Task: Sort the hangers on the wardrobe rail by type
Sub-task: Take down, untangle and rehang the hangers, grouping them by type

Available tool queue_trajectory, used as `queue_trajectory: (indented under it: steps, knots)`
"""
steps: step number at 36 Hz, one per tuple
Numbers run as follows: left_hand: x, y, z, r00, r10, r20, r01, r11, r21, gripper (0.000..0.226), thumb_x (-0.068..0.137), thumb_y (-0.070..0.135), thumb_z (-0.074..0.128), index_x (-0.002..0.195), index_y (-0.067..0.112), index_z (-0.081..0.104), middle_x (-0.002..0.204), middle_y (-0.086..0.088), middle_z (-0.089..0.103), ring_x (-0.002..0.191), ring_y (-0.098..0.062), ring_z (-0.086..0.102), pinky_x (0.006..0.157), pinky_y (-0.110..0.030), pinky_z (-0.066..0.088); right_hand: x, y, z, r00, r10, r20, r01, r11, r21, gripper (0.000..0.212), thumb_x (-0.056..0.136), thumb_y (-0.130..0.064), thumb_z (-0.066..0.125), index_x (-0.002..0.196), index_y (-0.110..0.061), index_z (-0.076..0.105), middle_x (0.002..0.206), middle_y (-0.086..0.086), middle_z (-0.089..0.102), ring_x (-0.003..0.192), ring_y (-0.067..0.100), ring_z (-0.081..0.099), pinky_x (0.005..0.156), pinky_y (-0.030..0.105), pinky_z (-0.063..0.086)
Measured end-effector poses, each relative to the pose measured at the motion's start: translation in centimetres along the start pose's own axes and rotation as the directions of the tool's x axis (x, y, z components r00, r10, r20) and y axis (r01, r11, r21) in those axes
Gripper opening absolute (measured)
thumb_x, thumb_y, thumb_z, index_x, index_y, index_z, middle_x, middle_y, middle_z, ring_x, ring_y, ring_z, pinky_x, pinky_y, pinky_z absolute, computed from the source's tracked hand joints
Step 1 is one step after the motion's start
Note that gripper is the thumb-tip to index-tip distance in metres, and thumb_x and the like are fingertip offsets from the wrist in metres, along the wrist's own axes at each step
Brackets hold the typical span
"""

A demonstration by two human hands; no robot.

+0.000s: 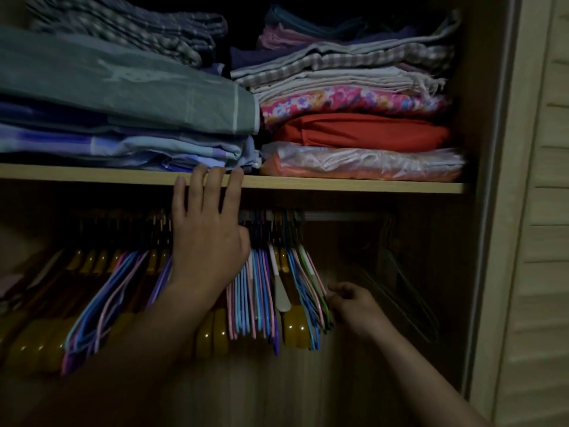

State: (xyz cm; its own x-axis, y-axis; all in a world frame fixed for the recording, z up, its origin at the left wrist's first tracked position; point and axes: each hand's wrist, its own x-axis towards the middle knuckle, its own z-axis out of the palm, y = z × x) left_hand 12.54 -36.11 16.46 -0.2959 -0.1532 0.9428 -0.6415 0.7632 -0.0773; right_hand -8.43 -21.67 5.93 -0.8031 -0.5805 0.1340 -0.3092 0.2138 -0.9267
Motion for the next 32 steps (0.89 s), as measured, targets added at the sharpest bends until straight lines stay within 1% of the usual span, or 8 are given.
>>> queue_trajectory:
  steps: [5,9,14,16,17,19,23,32]
  knots:
    - [0.0,0.0,0.2,1.0,-0.006,0.004,0.006,1.0,-0.003,0.084,0.081,0.026,0.058,0.156,0.012,0.021,0.156,-0.018,0.025,0.149,-0.037,0.017,0.122,-0.056,0.009,-1.5,-0.5,-0.1,0.998,0.005,0.058,-0.001,0.998,-0.065,0.04,0.095,-0.013,0.061,0.133,-0.022,0.051,0.102,0.002,0.062,0.088,0.019,0.066,0.067,0.028,0.055]
    - [0.1,0.0,0.4,1.0,-0.007,0.011,0.007,1.0,0.003,0.085,0.082,0.028,0.058,0.156,0.012,0.02,0.156,-0.019,0.025,0.149,-0.038,0.016,0.122,-0.057,0.008,-2.7,-0.7,-0.1,0.979,-0.146,-0.143,0.138,0.988,-0.068,0.026,0.097,-0.018,0.057,0.118,-0.034,0.055,0.102,-0.008,0.061,0.088,0.013,0.066,0.078,0.038,0.061]
    - [0.1,-0.2,0.8,0.999,0.021,0.048,-0.023,0.999,0.048,0.093,0.081,0.033,0.058,0.158,0.01,0.012,0.159,-0.022,0.018,0.15,-0.042,0.011,0.121,-0.06,0.006,-3.3,-2.6,-1.0,0.796,-0.413,-0.442,0.373,0.911,-0.179,0.023,0.098,-0.012,0.054,0.107,-0.033,0.052,0.088,-0.011,0.058,0.067,0.014,0.063,0.061,0.041,0.059]
    - [0.1,-0.2,0.9,0.998,0.025,0.063,-0.03,0.997,0.07,0.096,0.08,0.034,0.06,0.158,0.01,0.009,0.16,-0.023,0.016,0.15,-0.042,0.008,0.121,-0.061,0.005,-2.3,-3.9,-1.5,0.717,-0.499,-0.487,0.406,0.866,-0.291,0.018,0.097,-0.011,0.055,0.103,-0.028,0.053,0.086,-0.012,0.058,0.065,0.005,0.057,0.057,0.03,0.052]
    - [0.1,-0.2,0.9,0.997,0.029,0.067,-0.034,0.996,0.076,0.097,0.08,0.035,0.06,0.158,0.01,0.009,0.16,-0.023,0.015,0.151,-0.043,0.007,0.121,-0.061,0.005,-1.7,-4.7,-1.7,0.697,-0.519,-0.495,0.4,0.854,-0.332,0.017,0.097,-0.01,0.055,0.103,-0.025,0.053,0.086,-0.013,0.057,0.066,0.0,0.053,0.058,0.023,0.046]
    - [0.1,-0.2,0.9,0.997,0.033,0.068,-0.038,0.996,0.078,0.098,0.08,0.035,0.059,0.159,0.01,0.007,0.16,-0.023,0.014,0.151,-0.042,0.006,0.121,-0.061,0.005,-0.4,-6.1,-1.9,0.679,-0.529,-0.508,0.358,0.844,-0.4,0.015,0.097,-0.01,0.055,0.106,-0.022,0.053,0.086,-0.01,0.054,0.072,0.006,0.051,0.066,0.026,0.043]
    - [0.1,-0.4,0.9,0.996,0.046,0.081,-0.053,0.995,0.088,0.098,0.081,0.036,0.057,0.159,0.011,0.005,0.162,-0.021,0.011,0.152,-0.041,0.004,0.121,-0.06,0.005,2.4,-7.1,-1.6,0.722,-0.49,-0.488,0.273,0.85,-0.45,0.012,0.098,-0.016,0.053,0.109,-0.022,0.053,0.095,0.0,0.064,0.089,0.025,0.063,0.078,0.04,0.053]
    - [-0.2,-0.6,-0.3,0.986,0.057,0.156,-0.069,0.995,0.071,0.102,0.082,0.041,0.06,0.159,0.014,-0.002,0.165,-0.018,0.003,0.153,-0.038,-0.002,0.122,-0.058,0.006,0.5,2.6,-1.1,0.923,-0.19,-0.334,0.071,0.939,-0.338,0.013,0.097,-0.009,0.049,0.104,-0.018,0.056,0.1,0.007,0.064,0.093,0.031,0.063,0.074,0.035,0.047]
